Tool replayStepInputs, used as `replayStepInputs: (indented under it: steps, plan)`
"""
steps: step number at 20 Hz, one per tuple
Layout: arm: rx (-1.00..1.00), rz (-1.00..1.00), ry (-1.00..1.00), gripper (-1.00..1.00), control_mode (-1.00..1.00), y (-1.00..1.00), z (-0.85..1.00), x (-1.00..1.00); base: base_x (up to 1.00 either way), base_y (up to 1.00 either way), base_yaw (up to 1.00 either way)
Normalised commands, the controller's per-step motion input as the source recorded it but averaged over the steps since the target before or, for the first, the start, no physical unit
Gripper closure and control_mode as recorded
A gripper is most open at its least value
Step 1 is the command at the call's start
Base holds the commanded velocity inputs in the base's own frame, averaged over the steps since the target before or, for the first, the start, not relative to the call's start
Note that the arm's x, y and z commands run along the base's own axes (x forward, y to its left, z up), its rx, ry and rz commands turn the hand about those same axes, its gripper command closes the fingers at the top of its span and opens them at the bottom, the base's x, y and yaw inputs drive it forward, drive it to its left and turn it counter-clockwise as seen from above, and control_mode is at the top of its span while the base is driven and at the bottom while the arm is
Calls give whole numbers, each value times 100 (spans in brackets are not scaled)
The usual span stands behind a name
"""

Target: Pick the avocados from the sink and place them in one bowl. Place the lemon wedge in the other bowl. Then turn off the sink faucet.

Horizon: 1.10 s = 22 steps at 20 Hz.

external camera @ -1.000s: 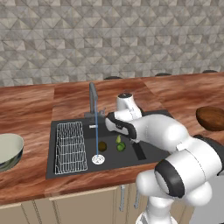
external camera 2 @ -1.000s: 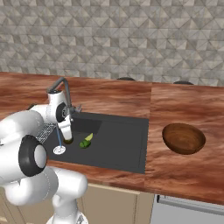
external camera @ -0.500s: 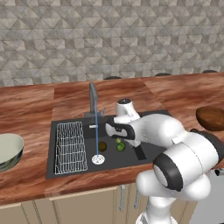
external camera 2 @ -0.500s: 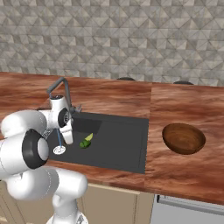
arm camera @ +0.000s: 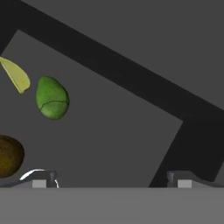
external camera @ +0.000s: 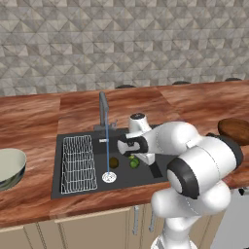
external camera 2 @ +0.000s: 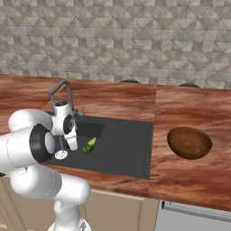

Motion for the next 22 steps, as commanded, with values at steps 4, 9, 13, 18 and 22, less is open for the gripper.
replayStepInputs:
  steps: [4,9,13,18,22]
  plan:
    - [0,0,0,-100,-100,0,-14,28,0,0,0]
    - [0,0,0,-100,-100,0,-21,30,0,0,0]
    - [0,0,0,-100,-100,0,-26,30,0,0,0]
    - [0,0,0,-100,-100,0,-26,29,0,0,0]
    - [0,0,0,-100,-100,0,-26,30,0,0,0]
